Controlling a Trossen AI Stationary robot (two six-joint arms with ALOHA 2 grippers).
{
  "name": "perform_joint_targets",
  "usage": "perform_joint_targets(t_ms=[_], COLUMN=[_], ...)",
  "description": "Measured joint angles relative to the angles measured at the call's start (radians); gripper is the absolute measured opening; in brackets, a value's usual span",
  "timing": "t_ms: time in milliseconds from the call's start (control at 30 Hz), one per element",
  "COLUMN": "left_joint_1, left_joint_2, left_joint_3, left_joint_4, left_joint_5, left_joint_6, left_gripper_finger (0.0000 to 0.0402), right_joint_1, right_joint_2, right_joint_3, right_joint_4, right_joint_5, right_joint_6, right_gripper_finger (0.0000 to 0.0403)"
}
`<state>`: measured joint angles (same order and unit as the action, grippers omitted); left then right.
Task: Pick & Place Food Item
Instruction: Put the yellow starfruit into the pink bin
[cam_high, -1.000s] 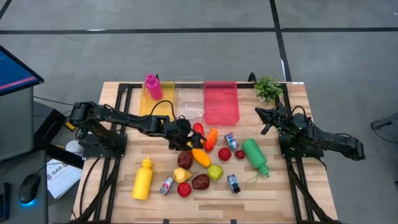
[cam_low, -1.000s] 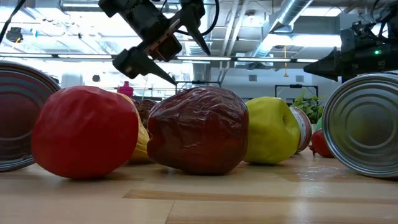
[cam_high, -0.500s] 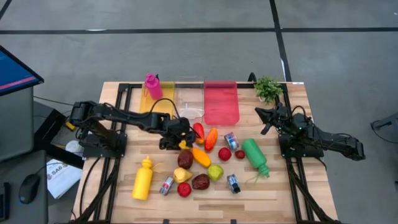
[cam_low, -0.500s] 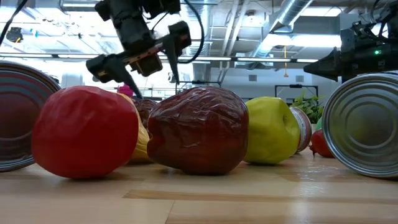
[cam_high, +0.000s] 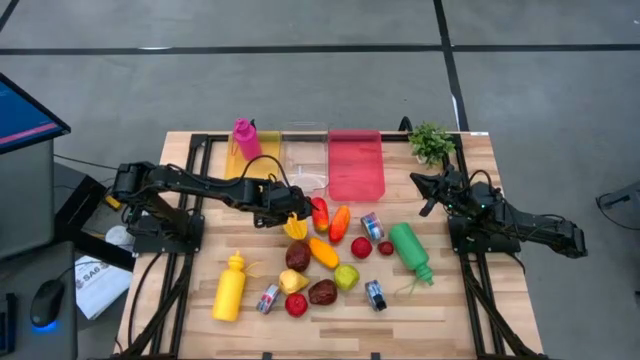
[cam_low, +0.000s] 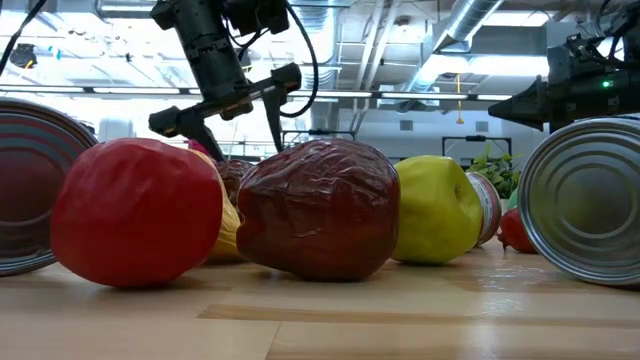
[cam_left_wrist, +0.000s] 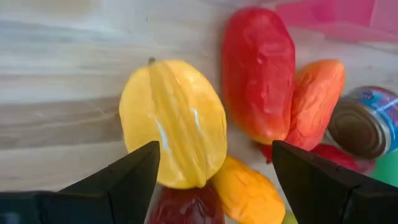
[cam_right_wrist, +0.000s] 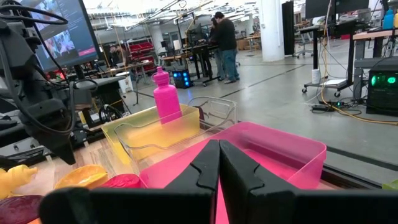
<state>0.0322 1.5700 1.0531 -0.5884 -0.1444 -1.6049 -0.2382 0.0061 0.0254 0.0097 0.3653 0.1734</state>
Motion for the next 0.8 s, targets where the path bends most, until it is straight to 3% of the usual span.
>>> perform_joint_targets(t_ms=[800], left_joint_1=[-0.031], left_joint_2=[0.046], left_joint_3=[-0.001], left_joint_4=[-0.014], left_joint_5=[-0.088], left_joint_6=[0.000], left_gripper_finger=[0.0298], right_joint_1=[0.000], right_joint_2=[0.000], right_joint_3=[0.000], right_joint_4=[0.000], right_joint_5=[0.000], right_joint_6=[0.000], right_gripper_finger=[0.0006])
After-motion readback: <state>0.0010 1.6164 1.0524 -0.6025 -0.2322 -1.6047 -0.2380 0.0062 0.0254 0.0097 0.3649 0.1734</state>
